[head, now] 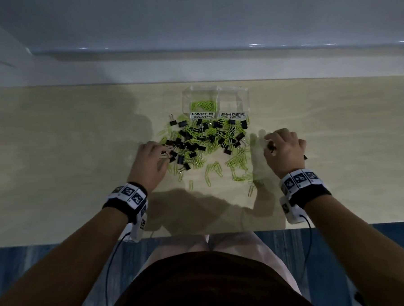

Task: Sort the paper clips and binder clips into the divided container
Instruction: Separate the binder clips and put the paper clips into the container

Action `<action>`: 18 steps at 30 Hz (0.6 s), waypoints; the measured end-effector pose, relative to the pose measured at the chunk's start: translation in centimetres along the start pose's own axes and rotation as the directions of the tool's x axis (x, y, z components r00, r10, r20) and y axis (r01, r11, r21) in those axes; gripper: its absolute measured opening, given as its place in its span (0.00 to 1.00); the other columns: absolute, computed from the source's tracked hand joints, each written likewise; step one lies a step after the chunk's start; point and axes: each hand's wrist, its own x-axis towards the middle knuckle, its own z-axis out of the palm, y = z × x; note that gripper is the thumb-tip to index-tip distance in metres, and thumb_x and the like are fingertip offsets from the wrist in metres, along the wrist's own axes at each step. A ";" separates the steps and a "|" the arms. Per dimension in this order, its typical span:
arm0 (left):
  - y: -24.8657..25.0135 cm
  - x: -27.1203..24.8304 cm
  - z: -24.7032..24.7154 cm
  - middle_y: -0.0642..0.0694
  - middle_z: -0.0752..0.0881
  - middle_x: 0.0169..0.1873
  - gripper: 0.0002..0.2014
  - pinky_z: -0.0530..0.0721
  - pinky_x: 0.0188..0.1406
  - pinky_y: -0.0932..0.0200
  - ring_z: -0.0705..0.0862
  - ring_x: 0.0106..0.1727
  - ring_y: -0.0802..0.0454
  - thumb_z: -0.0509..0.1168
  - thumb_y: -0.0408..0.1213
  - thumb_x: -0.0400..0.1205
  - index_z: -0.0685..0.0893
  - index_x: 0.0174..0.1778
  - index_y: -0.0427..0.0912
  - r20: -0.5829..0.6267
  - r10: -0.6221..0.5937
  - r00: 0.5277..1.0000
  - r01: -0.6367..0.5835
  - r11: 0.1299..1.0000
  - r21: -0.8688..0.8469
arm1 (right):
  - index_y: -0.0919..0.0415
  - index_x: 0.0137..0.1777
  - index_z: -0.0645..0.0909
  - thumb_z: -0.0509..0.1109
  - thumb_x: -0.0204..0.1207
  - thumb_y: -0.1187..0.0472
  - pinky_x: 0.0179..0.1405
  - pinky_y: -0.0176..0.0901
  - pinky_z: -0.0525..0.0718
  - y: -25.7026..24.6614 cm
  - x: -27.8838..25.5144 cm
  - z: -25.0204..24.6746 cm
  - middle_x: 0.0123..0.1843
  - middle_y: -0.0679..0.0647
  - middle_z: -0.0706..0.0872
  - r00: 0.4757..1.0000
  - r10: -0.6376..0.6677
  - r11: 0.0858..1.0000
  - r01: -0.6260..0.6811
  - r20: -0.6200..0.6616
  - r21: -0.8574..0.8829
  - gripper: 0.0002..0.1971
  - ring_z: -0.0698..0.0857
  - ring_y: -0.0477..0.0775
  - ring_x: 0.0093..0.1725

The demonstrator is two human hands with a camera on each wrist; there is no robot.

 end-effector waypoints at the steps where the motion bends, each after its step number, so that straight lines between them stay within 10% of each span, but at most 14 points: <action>1: 0.4 0.0 0.3 0.43 0.79 0.56 0.13 0.78 0.61 0.50 0.75 0.60 0.44 0.66 0.35 0.79 0.81 0.60 0.40 0.022 0.054 0.998 -0.054 0.999 0.001 | 0.57 0.52 0.83 0.71 0.68 0.61 0.55 0.59 0.73 -0.5 -0.1 0.1 0.53 0.56 0.83 1.000 -0.017 1.000 0.017 0.018 0.004 0.12 0.80 0.62 0.52; 6: 2.2 0.8 1.6 0.40 0.79 0.63 0.17 0.74 0.67 0.46 0.72 0.66 0.41 0.65 0.31 0.80 0.80 0.66 0.36 0.187 0.144 0.972 -0.156 0.986 0.052 | 0.53 0.48 0.85 0.67 0.74 0.56 0.53 0.51 0.69 -5.7 -0.4 1.4 0.45 0.47 0.86 0.980 -0.172 0.981 0.162 0.099 0.103 0.07 0.80 0.54 0.47; 10: 2.4 1.4 1.7 0.42 0.77 0.62 0.18 0.73 0.63 0.50 0.71 0.63 0.42 0.64 0.33 0.81 0.77 0.68 0.40 0.246 0.104 0.964 -0.121 0.991 0.054 | 0.54 0.46 0.83 0.66 0.73 0.52 0.55 0.54 0.71 -8.7 -0.1 2.5 0.42 0.50 0.83 0.980 -0.052 0.998 0.043 0.192 0.048 0.09 0.79 0.56 0.47; 18: 0.7 0.4 -0.9 0.45 0.77 0.55 0.16 0.80 0.49 0.61 0.79 0.49 0.53 0.67 0.38 0.78 0.77 0.61 0.43 0.000 0.036 0.999 -0.035 0.991 -0.132 | 0.55 0.51 0.81 0.66 0.71 0.55 0.57 0.54 0.71 -8.8 -0.4 2.6 0.44 0.51 0.81 0.964 -0.021 0.995 -0.006 0.265 0.101 0.10 0.79 0.56 0.47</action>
